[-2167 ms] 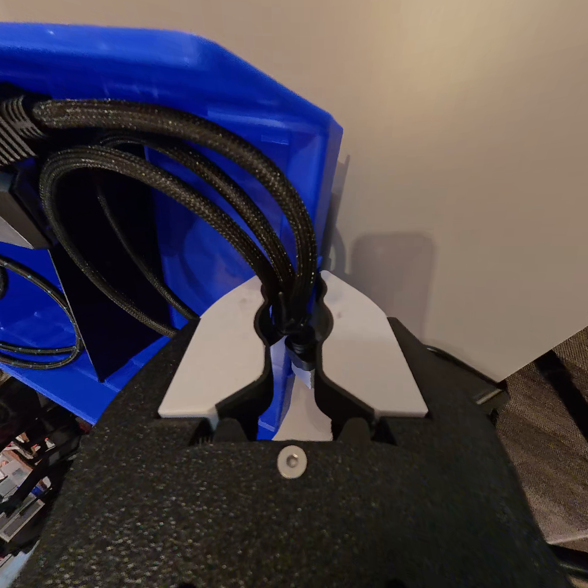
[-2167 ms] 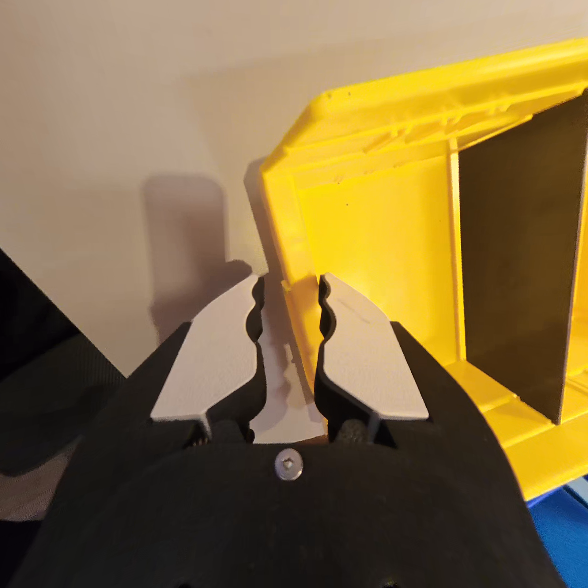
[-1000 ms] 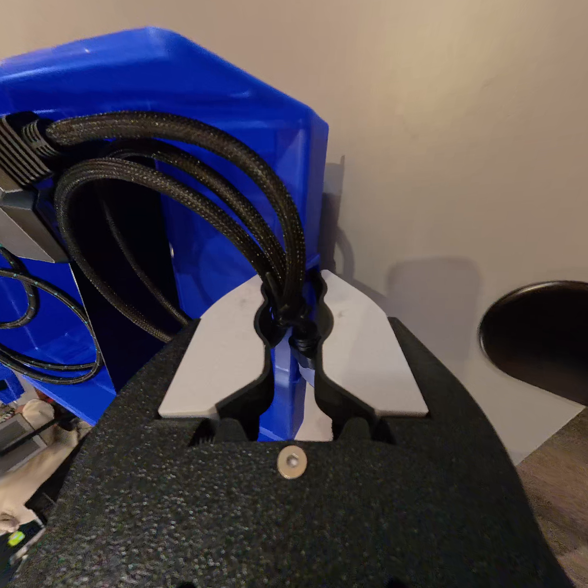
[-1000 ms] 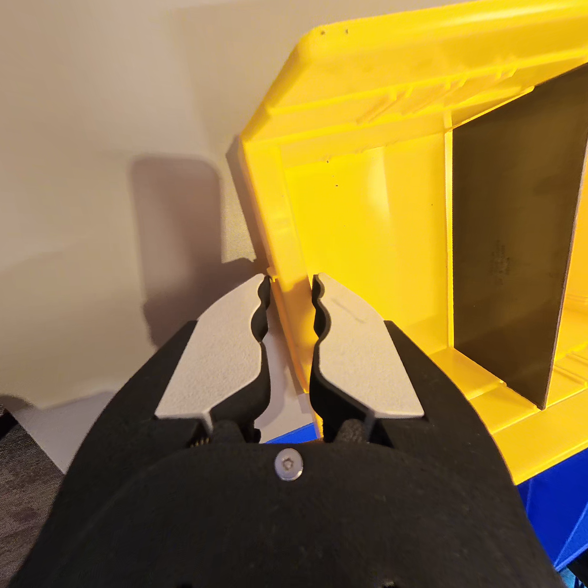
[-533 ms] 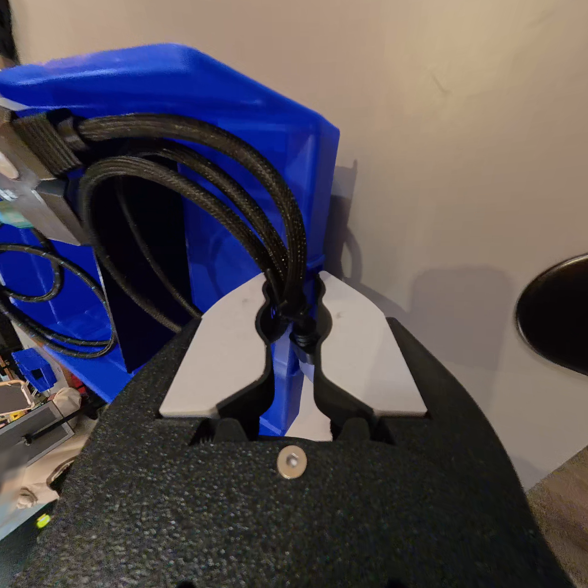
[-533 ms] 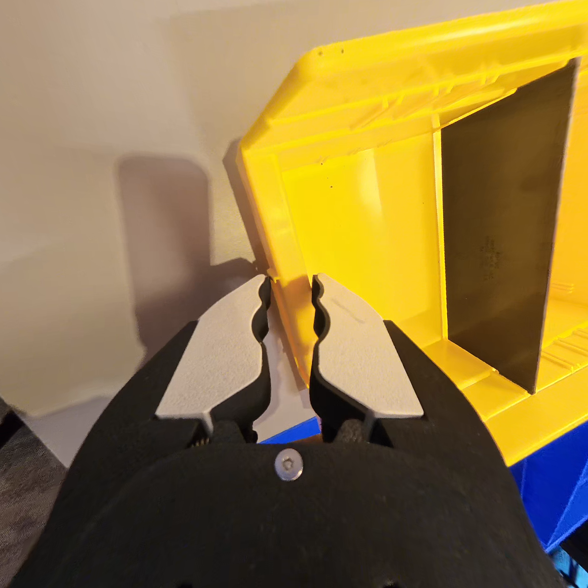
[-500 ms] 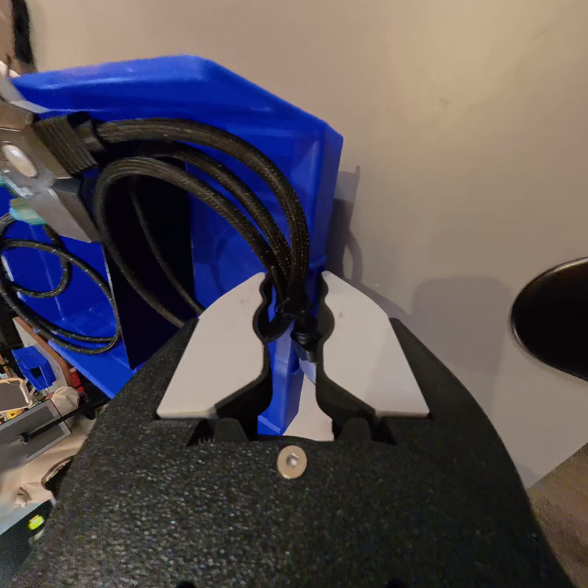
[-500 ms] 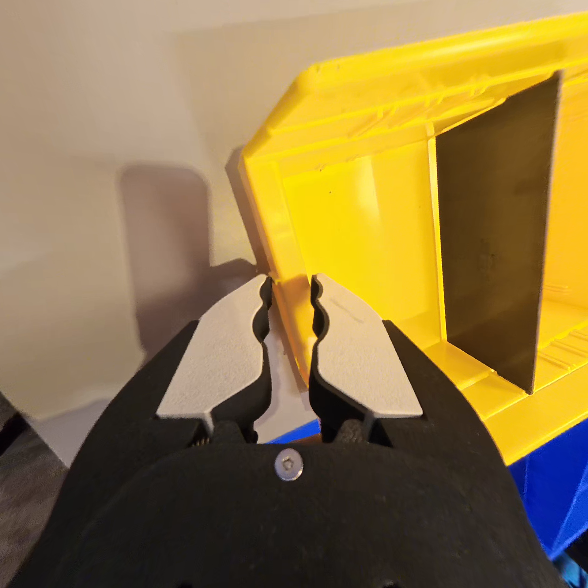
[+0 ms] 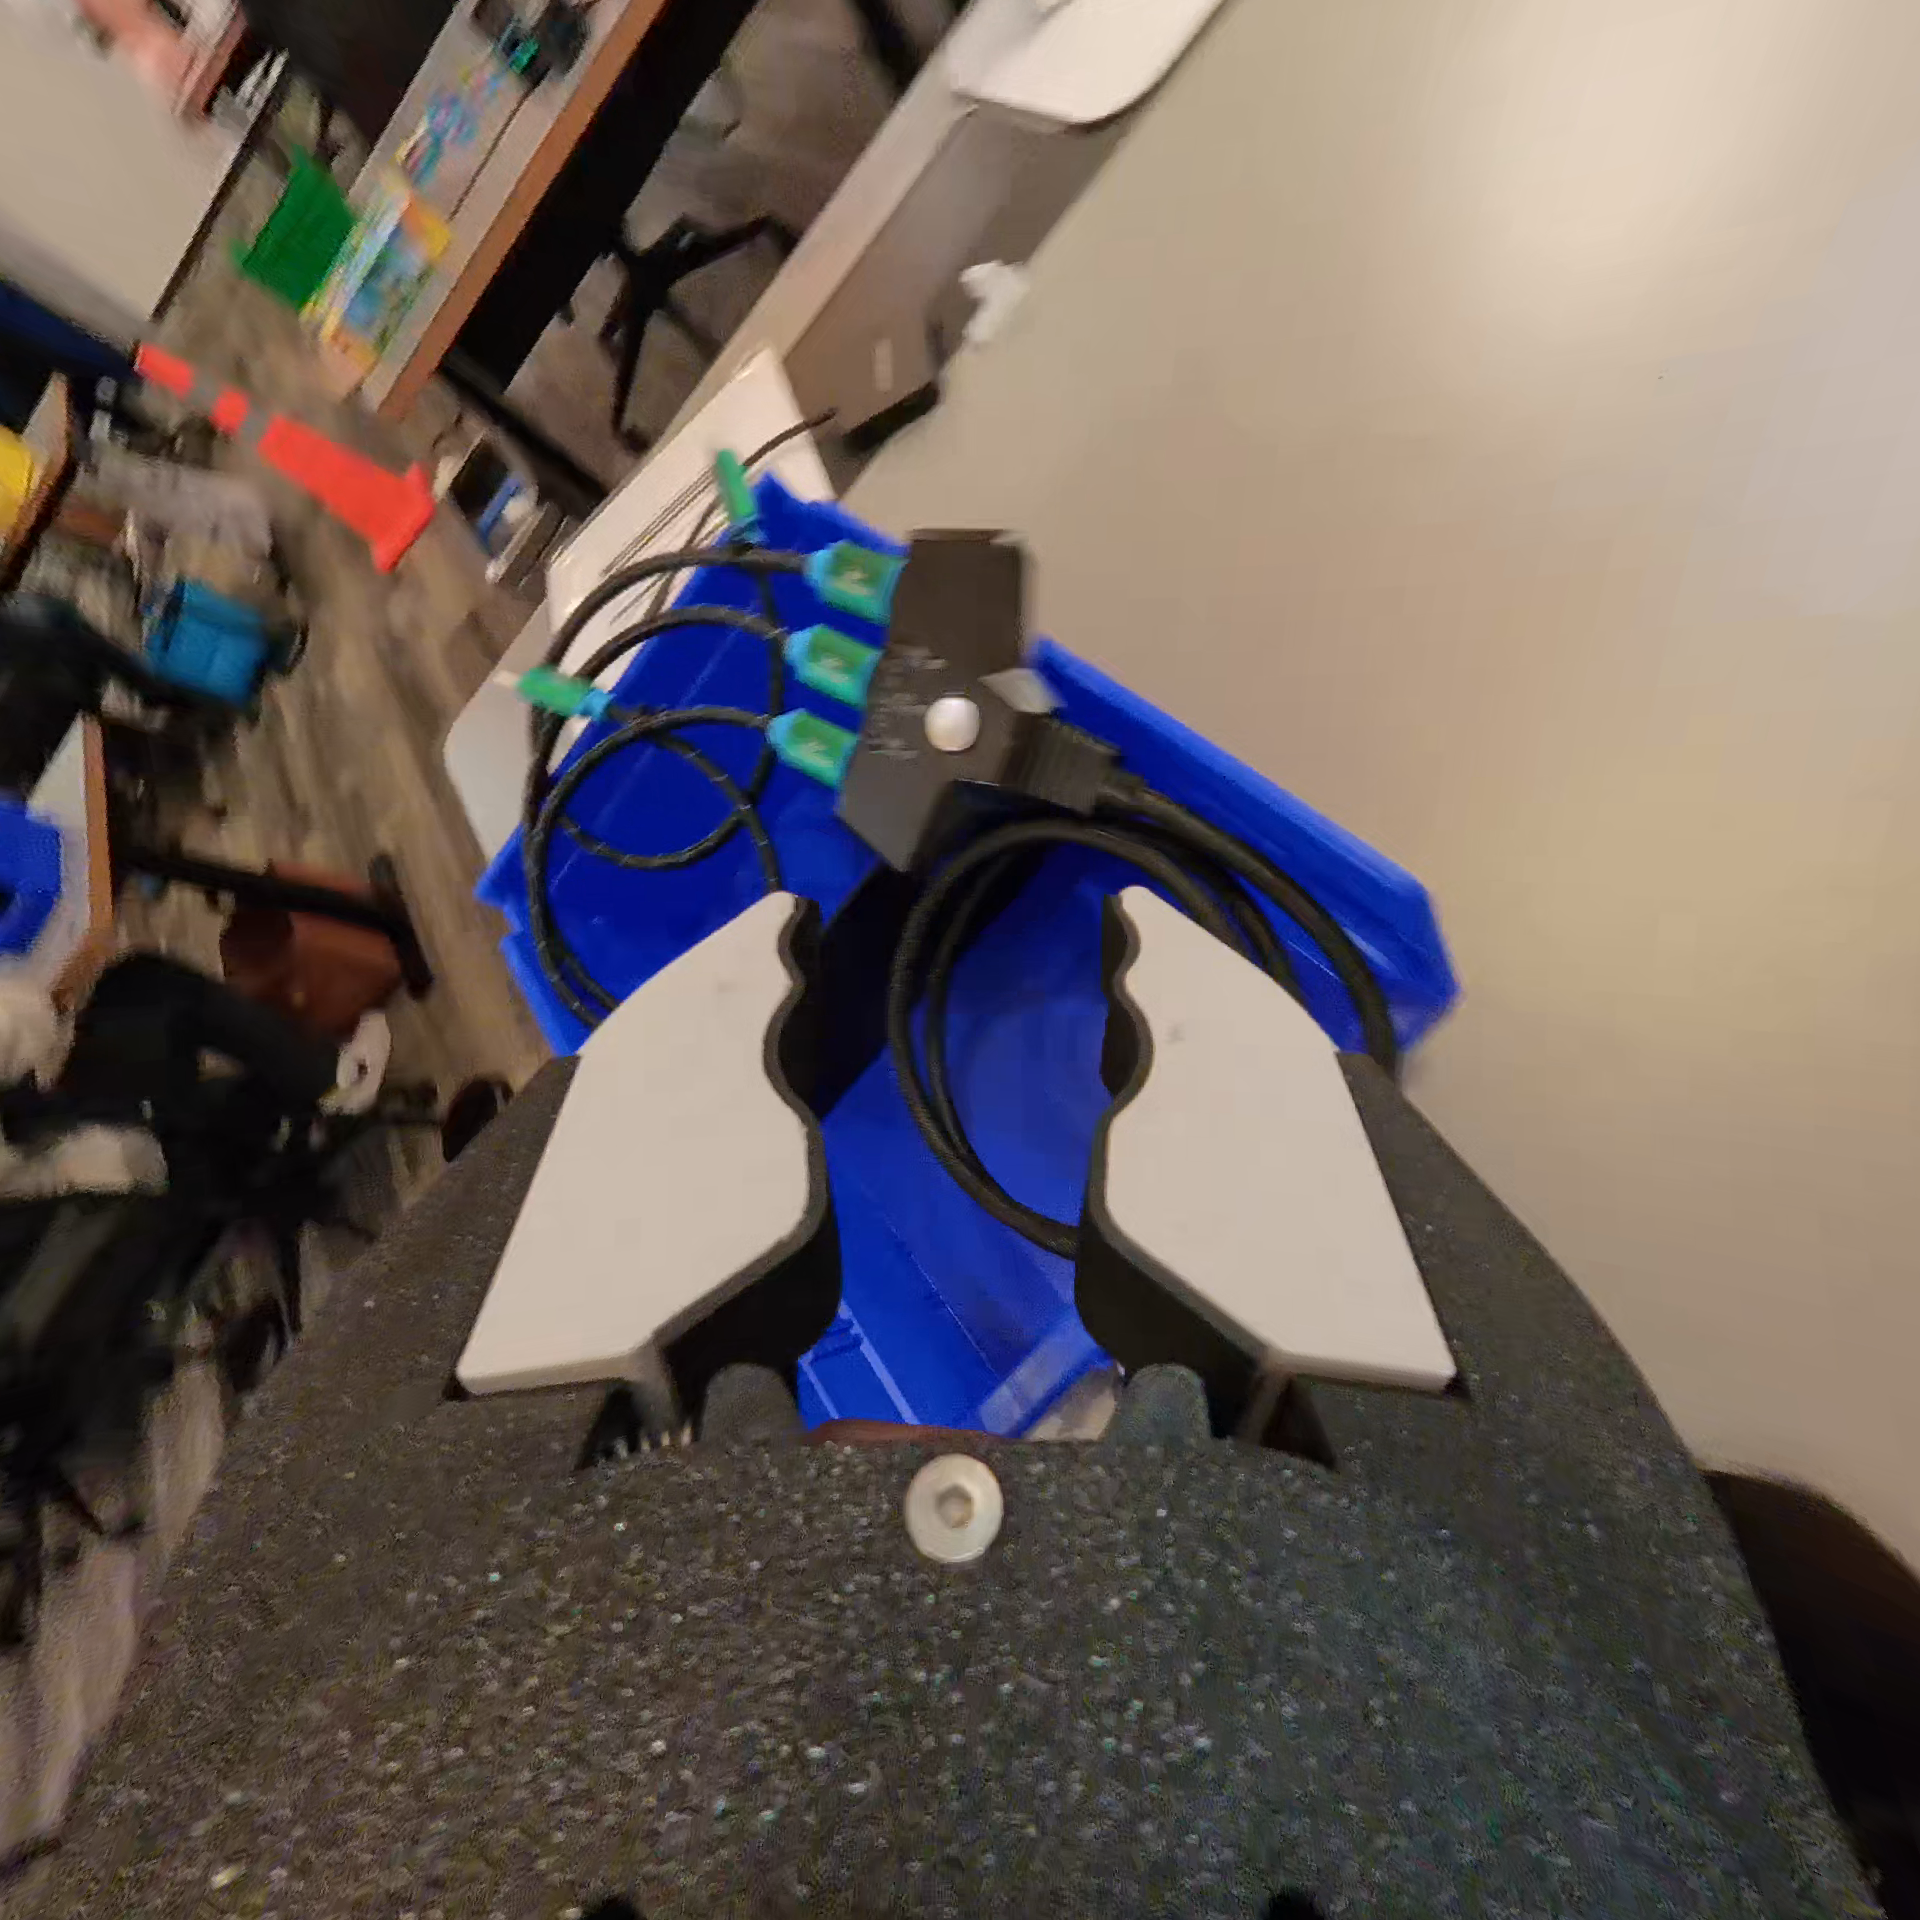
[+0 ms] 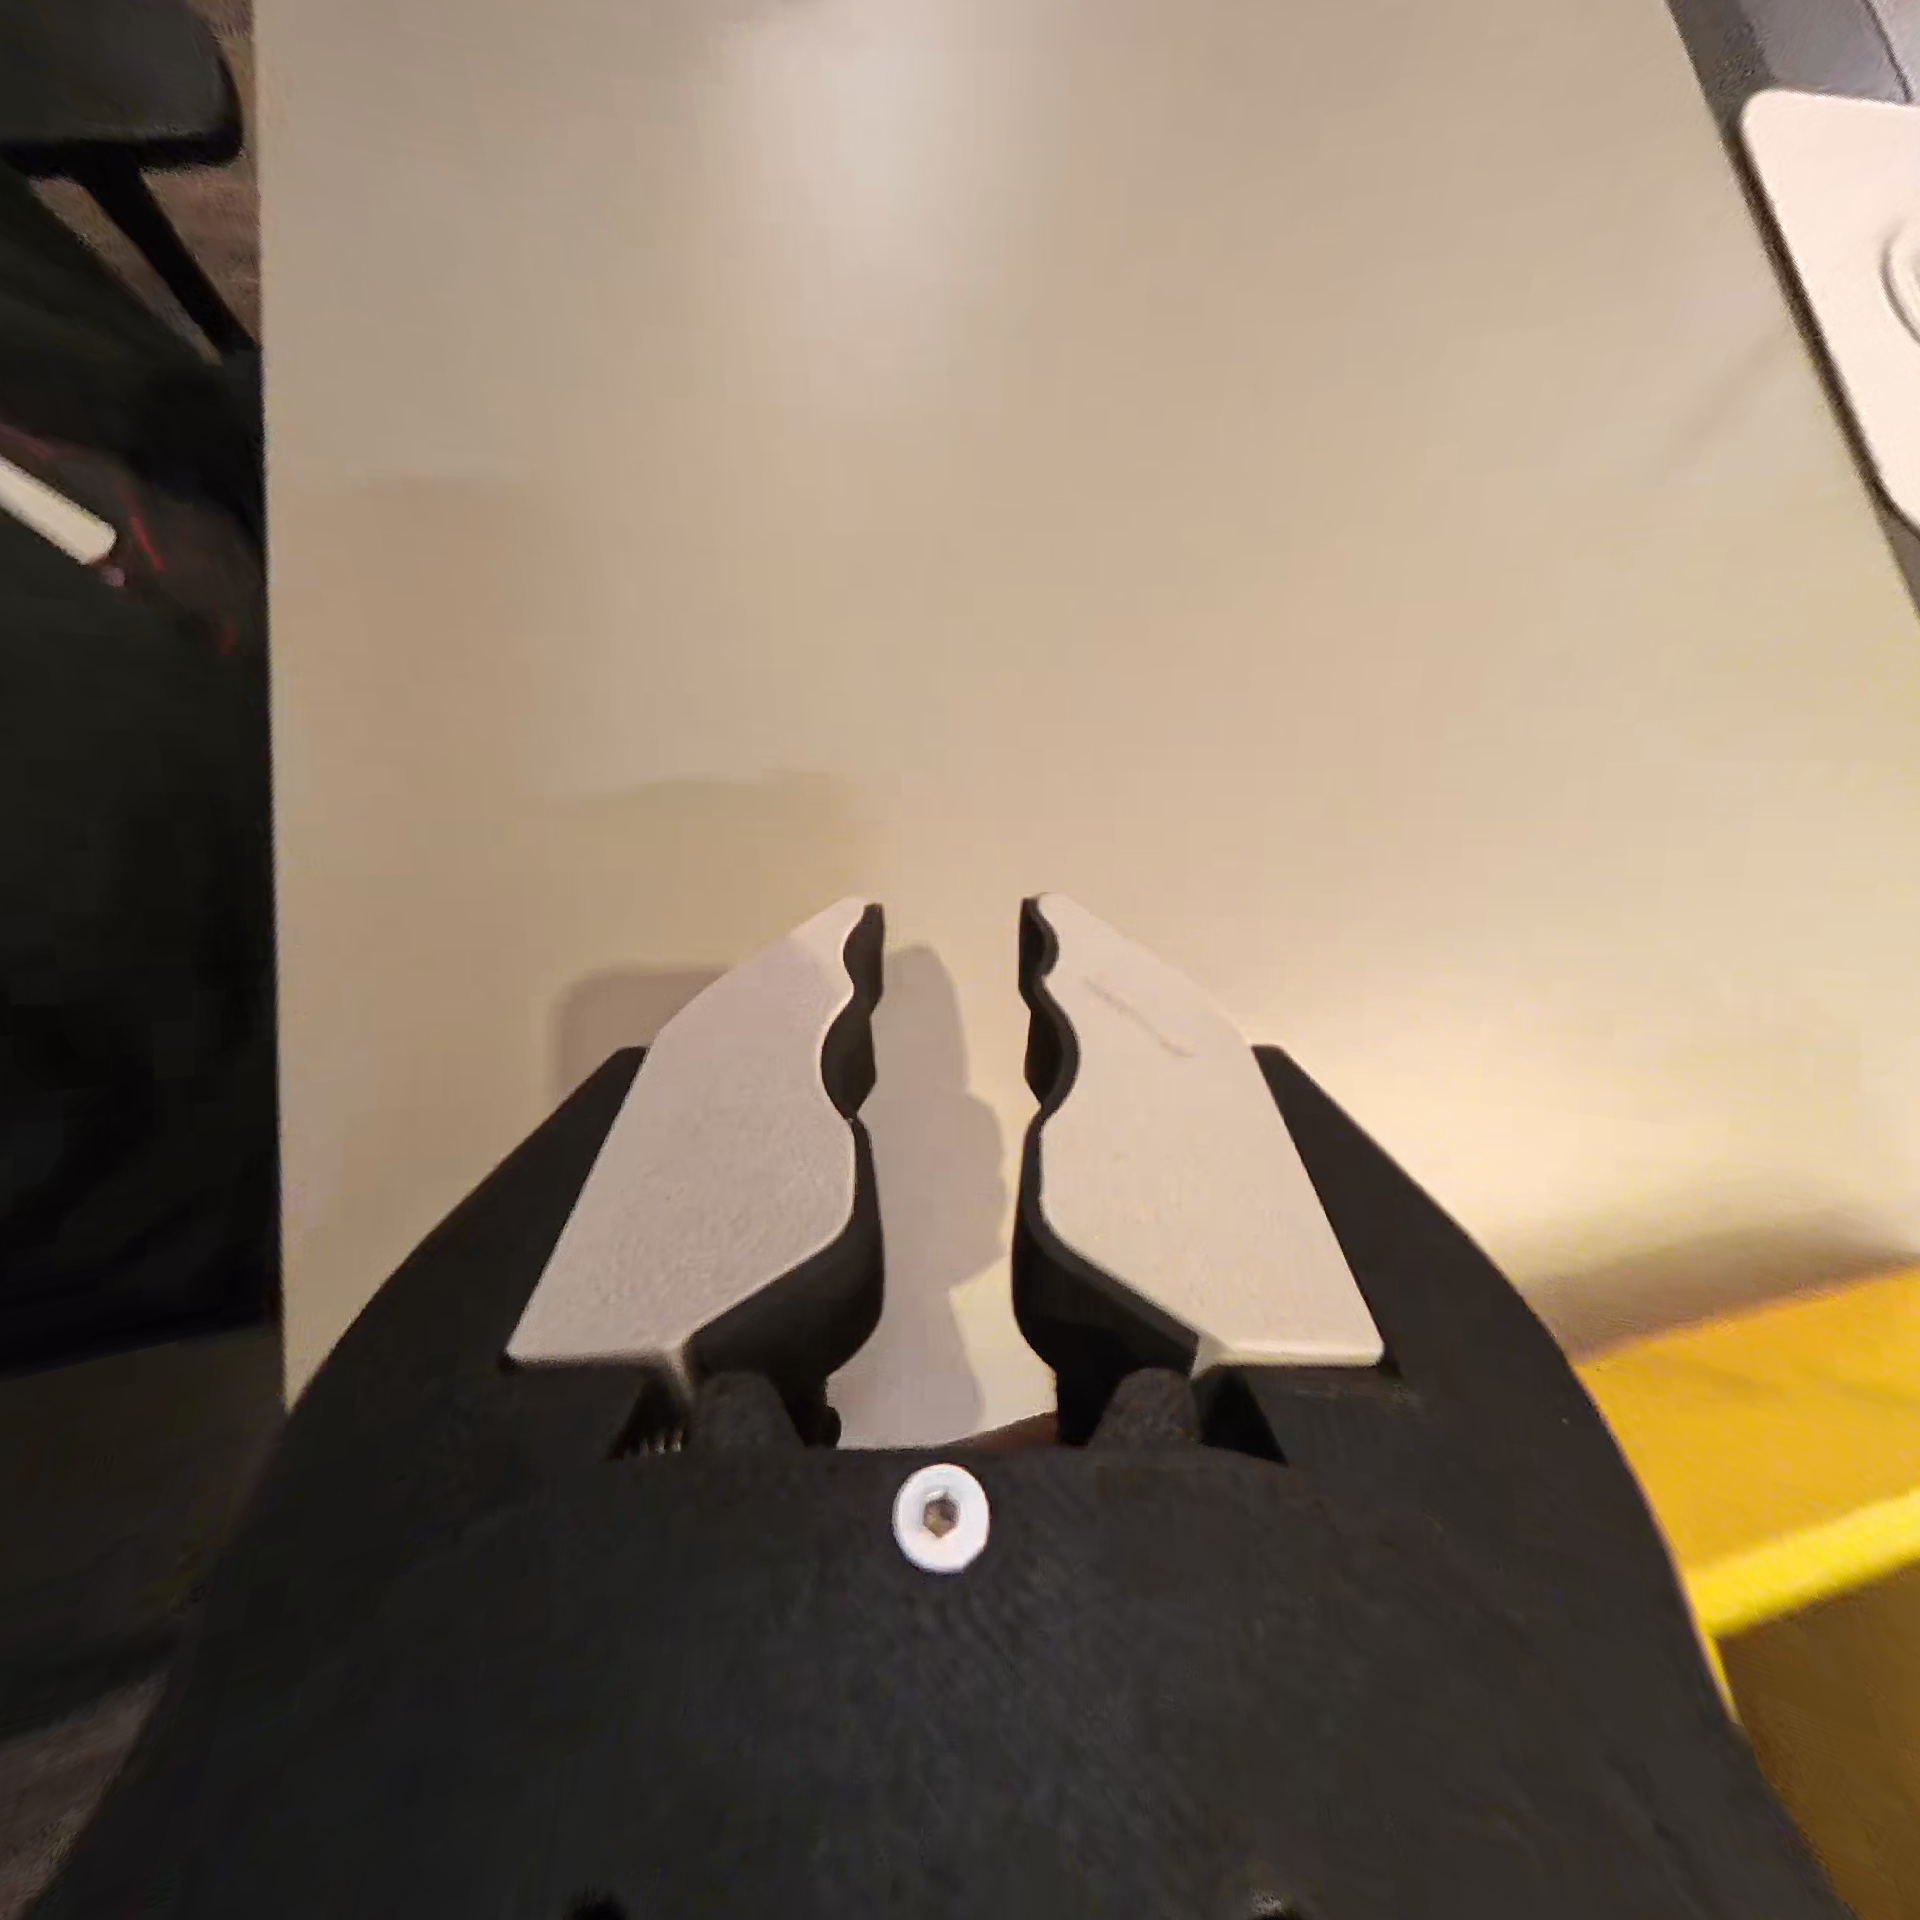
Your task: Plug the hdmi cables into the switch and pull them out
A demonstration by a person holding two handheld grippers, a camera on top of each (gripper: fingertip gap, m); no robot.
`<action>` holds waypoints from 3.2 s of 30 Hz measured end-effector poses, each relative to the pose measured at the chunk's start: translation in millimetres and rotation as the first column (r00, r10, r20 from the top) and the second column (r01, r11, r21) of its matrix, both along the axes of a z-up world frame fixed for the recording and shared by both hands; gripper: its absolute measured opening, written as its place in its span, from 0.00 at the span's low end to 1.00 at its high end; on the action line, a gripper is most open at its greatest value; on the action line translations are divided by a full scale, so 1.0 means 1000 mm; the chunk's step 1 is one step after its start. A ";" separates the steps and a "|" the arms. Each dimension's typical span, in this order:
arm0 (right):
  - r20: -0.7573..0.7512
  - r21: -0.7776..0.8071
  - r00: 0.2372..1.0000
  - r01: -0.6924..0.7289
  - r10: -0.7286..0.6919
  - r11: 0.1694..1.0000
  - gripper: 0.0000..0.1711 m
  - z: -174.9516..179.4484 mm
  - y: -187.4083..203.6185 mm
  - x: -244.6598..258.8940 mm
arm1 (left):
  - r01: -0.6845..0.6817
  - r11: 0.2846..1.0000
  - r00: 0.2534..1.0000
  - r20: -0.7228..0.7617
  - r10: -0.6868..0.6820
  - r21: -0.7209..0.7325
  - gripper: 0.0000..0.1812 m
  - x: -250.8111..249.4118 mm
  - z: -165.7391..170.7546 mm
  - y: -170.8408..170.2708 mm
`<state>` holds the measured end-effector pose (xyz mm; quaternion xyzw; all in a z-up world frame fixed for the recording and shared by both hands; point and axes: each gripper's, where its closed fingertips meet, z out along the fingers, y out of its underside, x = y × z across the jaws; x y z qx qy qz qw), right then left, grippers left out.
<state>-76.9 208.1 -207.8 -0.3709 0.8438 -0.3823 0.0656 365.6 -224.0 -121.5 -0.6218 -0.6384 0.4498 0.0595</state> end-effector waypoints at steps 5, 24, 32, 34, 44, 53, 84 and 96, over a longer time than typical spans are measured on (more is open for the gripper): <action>0.079 0.030 0.993 0.090 -0.092 0.996 0.17 -0.036 -0.039 0.026 | -0.099 0.927 0.978 -0.138 0.158 0.361 0.39 -0.035 -0.008 -0.032; 0.140 0.123 0.989 0.030 -0.047 0.992 0.18 -0.072 -0.047 0.038 | -0.157 0.768 0.987 0.075 0.141 0.621 0.65 -0.078 -0.076 -0.077; 0.175 0.141 0.983 0.030 -0.054 0.990 0.17 -0.070 -0.047 0.037 | -0.119 0.740 0.993 0.091 0.078 0.662 0.69 -0.082 -0.087 -0.075; 0.177 0.141 0.983 0.032 -0.057 0.989 0.17 -0.070 -0.048 0.037 | -0.095 0.733 0.995 0.062 0.073 0.674 0.66 -0.085 -0.088 -0.074; 0.204 0.157 0.977 0.031 -0.063 0.987 0.17 -0.069 -0.048 0.037 | -0.009 0.708 0.988 -0.102 0.115 0.706 0.65 -0.089 -0.063 -0.077; 0.192 0.149 0.980 0.030 -0.058 0.988 0.17 -0.070 -0.048 0.037 | 0.009 0.867 0.944 -0.290 0.156 0.498 0.65 -0.074 0.028 -0.079; 0.184 0.098 0.981 0.040 -0.057 0.994 0.19 -0.066 -0.055 0.040 | 0.447 0.730 0.891 -0.332 -0.310 0.517 0.13 -0.347 0.009 0.116; 0.187 0.051 0.977 0.096 -0.104 0.994 0.20 -0.059 -0.075 0.035 | 0.485 0.597 0.875 -0.370 -0.314 0.639 0.17 -0.413 -0.080 0.143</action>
